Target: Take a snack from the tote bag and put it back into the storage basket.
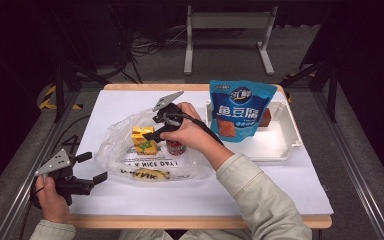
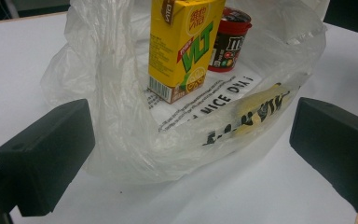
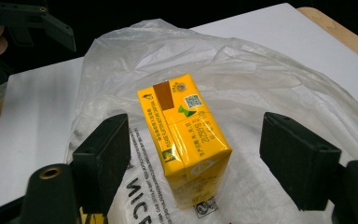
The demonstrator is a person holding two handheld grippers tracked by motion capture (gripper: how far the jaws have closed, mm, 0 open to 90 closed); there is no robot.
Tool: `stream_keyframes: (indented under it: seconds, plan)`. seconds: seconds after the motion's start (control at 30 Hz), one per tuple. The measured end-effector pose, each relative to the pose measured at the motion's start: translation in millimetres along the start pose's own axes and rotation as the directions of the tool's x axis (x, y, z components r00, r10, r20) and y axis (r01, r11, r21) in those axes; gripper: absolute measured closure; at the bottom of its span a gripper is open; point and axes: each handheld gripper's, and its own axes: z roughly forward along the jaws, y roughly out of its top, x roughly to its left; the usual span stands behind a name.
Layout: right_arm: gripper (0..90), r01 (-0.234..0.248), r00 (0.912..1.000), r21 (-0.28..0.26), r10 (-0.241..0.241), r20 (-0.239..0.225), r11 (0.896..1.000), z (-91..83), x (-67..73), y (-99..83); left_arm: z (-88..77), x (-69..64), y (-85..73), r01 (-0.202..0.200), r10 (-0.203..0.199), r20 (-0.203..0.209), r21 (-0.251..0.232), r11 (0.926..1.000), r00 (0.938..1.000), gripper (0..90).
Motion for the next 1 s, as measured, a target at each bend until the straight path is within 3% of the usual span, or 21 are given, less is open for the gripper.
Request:
stream_keyframes:
  seconds: [0.57,0.83,1.0]
  plan:
    - [24.5,-0.004,1.0,0.069,0.005,-0.008,0.998,38.0,-0.4,-11.0,1.6,0.5,-1.2,0.002,-0.002,0.008,0.008,1.0,1.0,0.5]
    - [24.2,0.007,0.9999,0.112,-0.009,0.014,0.994,50.5,3.1,-14.3,1.0,0.9,-1.0,0.004,-0.004,0.007,0.0,1.0,1.0,0.5]
    - [40.0,0.041,0.999,0.138,-0.043,0.013,0.99,53.0,5.7,-13.8,1.1,0.9,-1.0,0.002,-0.002,0.008,0.0,1.0,1.0,0.5]
